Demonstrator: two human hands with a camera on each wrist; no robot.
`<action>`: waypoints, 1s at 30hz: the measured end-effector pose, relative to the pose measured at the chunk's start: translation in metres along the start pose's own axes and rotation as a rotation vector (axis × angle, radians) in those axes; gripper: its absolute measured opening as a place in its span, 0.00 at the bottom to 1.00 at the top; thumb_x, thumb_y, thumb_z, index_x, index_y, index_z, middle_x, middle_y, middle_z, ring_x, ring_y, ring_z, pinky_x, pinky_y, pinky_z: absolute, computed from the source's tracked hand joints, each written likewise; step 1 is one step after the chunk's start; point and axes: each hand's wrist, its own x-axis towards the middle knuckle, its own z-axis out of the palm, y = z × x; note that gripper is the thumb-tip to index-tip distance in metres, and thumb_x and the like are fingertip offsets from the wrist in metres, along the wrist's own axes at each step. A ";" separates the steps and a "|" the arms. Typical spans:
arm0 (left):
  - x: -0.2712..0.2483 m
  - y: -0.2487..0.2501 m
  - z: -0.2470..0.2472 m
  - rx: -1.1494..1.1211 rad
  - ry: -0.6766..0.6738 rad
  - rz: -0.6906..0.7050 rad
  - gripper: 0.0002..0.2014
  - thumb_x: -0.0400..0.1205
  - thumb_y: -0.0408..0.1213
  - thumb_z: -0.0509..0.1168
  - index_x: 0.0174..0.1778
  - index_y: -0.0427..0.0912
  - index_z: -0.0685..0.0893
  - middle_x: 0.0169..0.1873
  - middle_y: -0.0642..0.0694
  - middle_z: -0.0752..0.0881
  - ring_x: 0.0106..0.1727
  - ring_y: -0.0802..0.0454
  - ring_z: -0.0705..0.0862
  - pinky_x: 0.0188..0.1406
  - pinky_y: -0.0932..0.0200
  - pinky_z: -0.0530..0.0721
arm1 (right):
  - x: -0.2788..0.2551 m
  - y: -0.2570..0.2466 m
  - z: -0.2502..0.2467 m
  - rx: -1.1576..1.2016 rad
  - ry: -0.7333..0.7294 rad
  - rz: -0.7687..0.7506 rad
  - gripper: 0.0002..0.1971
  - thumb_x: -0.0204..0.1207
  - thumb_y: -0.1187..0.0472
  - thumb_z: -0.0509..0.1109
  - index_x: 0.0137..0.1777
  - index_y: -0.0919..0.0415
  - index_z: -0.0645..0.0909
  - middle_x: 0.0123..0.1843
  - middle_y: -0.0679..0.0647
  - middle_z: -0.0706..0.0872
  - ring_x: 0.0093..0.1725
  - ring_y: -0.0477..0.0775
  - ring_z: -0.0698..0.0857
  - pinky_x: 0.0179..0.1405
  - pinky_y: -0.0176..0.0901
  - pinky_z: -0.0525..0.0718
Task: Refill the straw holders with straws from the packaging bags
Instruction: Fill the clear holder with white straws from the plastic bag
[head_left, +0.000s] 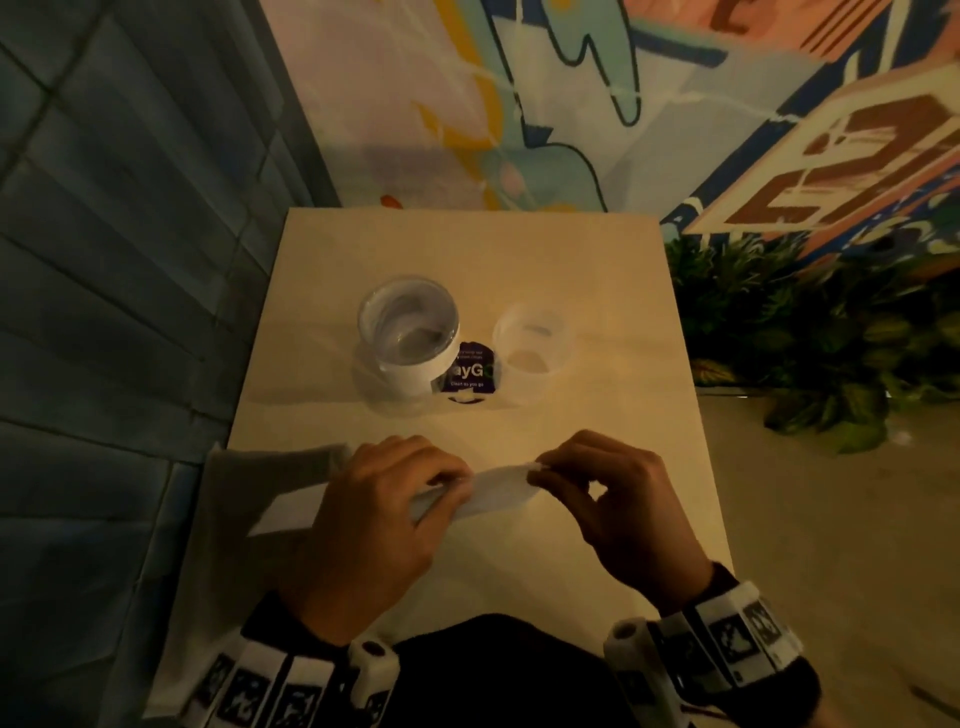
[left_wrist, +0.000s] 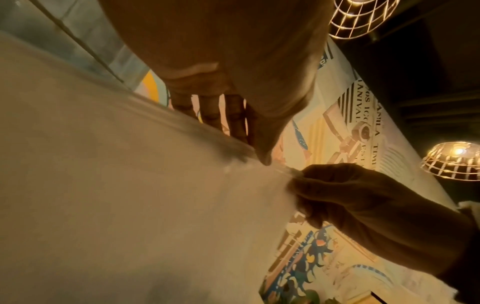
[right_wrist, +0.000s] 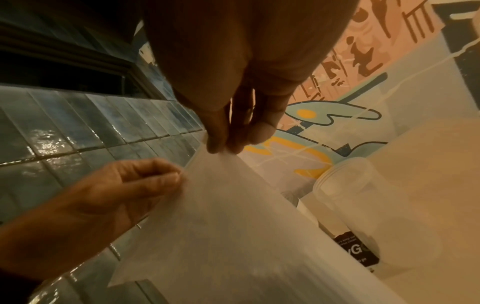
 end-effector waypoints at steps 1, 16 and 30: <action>0.002 0.006 0.000 -0.003 -0.019 0.007 0.12 0.81 0.54 0.64 0.49 0.51 0.86 0.45 0.61 0.85 0.45 0.64 0.83 0.44 0.53 0.85 | -0.001 0.000 0.000 0.000 -0.012 -0.003 0.06 0.79 0.57 0.72 0.50 0.53 0.90 0.44 0.44 0.87 0.40 0.42 0.84 0.38 0.41 0.84; 0.033 0.009 0.038 -0.100 -0.038 0.140 0.06 0.83 0.34 0.69 0.47 0.34 0.87 0.43 0.43 0.86 0.45 0.49 0.83 0.44 0.49 0.83 | 0.001 0.006 0.021 0.097 0.058 0.026 0.04 0.79 0.62 0.75 0.49 0.60 0.91 0.39 0.50 0.87 0.36 0.45 0.85 0.36 0.45 0.84; -0.025 -0.044 -0.036 0.074 -0.057 -0.054 0.13 0.82 0.43 0.62 0.43 0.37 0.86 0.41 0.49 0.84 0.43 0.54 0.82 0.47 0.69 0.77 | 0.017 0.037 -0.020 0.031 0.293 0.062 0.04 0.77 0.64 0.76 0.45 0.53 0.87 0.38 0.39 0.84 0.35 0.46 0.86 0.34 0.40 0.85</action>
